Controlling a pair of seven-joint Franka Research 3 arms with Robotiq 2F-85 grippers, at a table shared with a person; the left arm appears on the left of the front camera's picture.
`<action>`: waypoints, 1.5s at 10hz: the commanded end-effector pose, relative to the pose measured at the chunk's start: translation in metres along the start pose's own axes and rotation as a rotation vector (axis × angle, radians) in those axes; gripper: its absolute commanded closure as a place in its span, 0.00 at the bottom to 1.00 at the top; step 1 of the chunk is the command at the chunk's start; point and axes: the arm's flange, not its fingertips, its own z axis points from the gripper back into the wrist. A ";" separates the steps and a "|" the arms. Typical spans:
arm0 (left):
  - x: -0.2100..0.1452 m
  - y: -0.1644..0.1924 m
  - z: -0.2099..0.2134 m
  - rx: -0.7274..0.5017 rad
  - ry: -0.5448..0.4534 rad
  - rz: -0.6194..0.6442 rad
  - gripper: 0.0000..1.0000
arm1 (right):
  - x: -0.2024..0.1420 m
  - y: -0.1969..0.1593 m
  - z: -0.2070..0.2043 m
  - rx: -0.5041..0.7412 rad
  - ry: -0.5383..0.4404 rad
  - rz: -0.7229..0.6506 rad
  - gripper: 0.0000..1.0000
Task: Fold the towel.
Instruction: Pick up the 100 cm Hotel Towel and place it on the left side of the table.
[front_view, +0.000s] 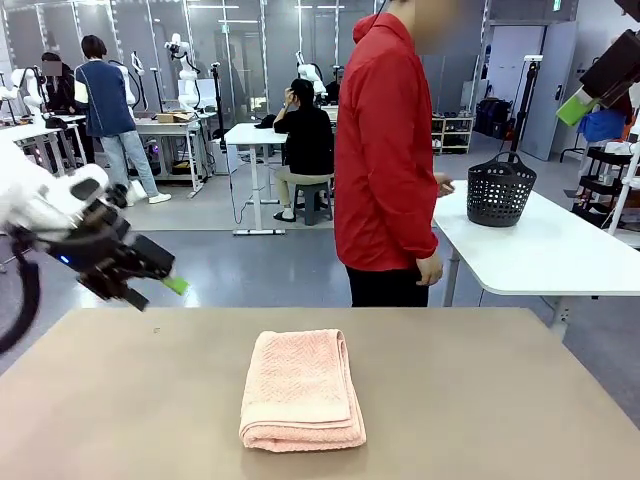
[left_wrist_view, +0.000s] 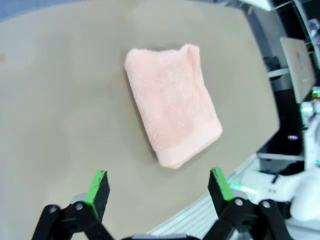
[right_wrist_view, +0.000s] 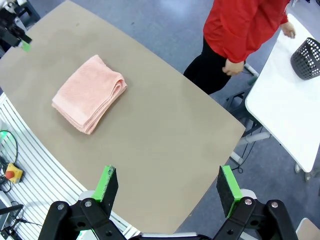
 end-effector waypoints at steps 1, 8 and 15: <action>0.005 0.007 -0.053 -0.061 -0.013 0.047 0.00 | 0.000 0.000 0.000 0.002 0.000 0.002 0.00; -0.012 0.036 -0.172 -0.227 0.046 0.194 0.00 | 0.000 0.000 0.000 0.002 0.000 0.002 0.00; -0.009 0.053 -0.244 -0.370 0.066 0.225 0.00 | 0.000 0.000 0.000 0.002 0.000 0.002 0.00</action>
